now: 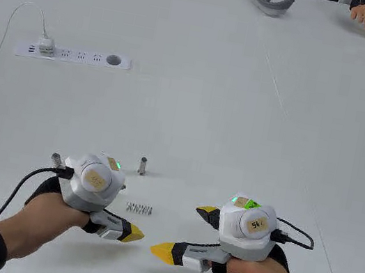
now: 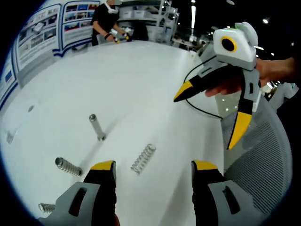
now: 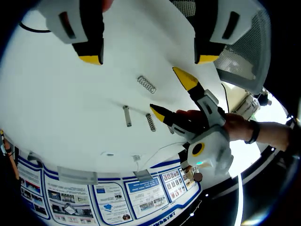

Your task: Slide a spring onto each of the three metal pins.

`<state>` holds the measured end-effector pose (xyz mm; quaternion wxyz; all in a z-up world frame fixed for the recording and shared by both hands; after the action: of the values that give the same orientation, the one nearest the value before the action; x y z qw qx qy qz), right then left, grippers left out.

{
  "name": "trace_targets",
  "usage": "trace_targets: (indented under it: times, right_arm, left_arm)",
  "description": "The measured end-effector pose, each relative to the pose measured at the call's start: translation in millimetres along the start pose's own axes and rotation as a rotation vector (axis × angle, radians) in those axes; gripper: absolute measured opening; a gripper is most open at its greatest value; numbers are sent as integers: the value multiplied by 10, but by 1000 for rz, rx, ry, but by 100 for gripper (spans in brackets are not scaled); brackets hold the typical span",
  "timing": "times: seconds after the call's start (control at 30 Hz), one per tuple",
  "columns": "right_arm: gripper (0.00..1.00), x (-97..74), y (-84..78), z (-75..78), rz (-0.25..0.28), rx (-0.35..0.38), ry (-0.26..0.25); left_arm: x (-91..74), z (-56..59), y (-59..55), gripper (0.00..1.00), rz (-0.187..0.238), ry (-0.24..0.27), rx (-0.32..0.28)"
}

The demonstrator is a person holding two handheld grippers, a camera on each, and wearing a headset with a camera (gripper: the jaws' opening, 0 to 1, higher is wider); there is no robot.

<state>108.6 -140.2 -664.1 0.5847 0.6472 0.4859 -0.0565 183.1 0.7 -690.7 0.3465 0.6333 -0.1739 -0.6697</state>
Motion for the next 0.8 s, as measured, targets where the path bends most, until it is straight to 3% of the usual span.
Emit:
trace_targets:
  times: [0.57, 0.7, 0.8]
  right_arm:
    - [79, -30, -55, 20, 0, 28, -6]
    - [78, -14, -62, -1, -1, 32, 5]
    - [78, -6, -51, -9, -6, 23, 8]
  left_arm:
    - [165, 46, -60, 52, -36, -29, 15]
    - [199, 60, -67, 46, -79, -7, 87]
    - [228, 73, -68, 42, -90, -4, 87]
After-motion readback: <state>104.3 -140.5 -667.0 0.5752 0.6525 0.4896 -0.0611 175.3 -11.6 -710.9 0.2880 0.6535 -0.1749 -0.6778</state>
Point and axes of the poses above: the centre of the closed fingertips' face, and the gripper's own axes: x roughly forward along the fingers, z roughly to its right, y roughly out of its top, the point moved 7 cm from there along -x, roughly backward along the fingers, and after that the axes turned 3 degrees about x, right-handed, at the moved point
